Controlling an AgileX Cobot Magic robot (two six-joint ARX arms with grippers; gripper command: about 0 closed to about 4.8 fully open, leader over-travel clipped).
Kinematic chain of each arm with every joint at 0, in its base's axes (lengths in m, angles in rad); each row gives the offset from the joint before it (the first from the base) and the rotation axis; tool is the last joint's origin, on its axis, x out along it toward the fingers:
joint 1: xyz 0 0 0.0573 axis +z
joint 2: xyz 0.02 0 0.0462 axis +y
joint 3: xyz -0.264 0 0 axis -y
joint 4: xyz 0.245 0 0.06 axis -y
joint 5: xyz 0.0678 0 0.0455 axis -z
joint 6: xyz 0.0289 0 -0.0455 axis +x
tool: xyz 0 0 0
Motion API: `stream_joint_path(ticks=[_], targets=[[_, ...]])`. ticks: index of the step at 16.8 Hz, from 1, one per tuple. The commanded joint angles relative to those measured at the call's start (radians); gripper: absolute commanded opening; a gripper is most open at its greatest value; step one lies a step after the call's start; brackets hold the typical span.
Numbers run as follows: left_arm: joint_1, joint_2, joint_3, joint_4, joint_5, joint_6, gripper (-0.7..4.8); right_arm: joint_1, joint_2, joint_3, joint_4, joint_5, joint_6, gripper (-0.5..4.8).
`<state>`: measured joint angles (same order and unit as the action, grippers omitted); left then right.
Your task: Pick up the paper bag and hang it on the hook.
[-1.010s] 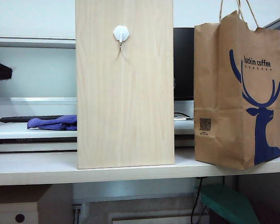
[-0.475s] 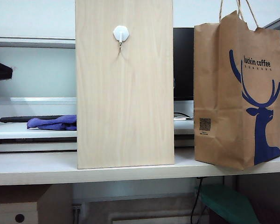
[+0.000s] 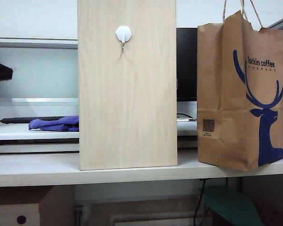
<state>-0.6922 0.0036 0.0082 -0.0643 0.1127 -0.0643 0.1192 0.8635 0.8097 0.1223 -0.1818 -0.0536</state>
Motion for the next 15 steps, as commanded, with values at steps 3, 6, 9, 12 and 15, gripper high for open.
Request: stream_joint_path(ticks=[3, 6, 9, 12, 15], targets=[[0.001, 0.0, 0.001, 0.012, 0.003, 0.003, -0.05, 0.0, 0.22, 0.18, -0.051, -0.021, -0.07, 2.39], [0.001, 0.0, 0.001, 0.012, 0.004, 0.004, -0.06, 0.0, 0.295, 0.208, -0.068, -0.019, -0.112, 2.39], [0.001, 0.0, 0.001, 0.012, 0.004, 0.004, -0.06, 0.0, 0.328, 0.208, -0.056, -0.019, -0.117, 2.39], [0.001, 0.0, 0.001, 0.012, 0.004, 0.004, -0.06, 0.0, 0.359, 0.208, -0.031, -0.019, -0.135, 2.38], [0.001, 0.0, 0.001, 0.012, 0.004, 0.004, -0.06, 0.0, 0.36, 0.21, -0.028, -0.02, -0.126, -0.06]])
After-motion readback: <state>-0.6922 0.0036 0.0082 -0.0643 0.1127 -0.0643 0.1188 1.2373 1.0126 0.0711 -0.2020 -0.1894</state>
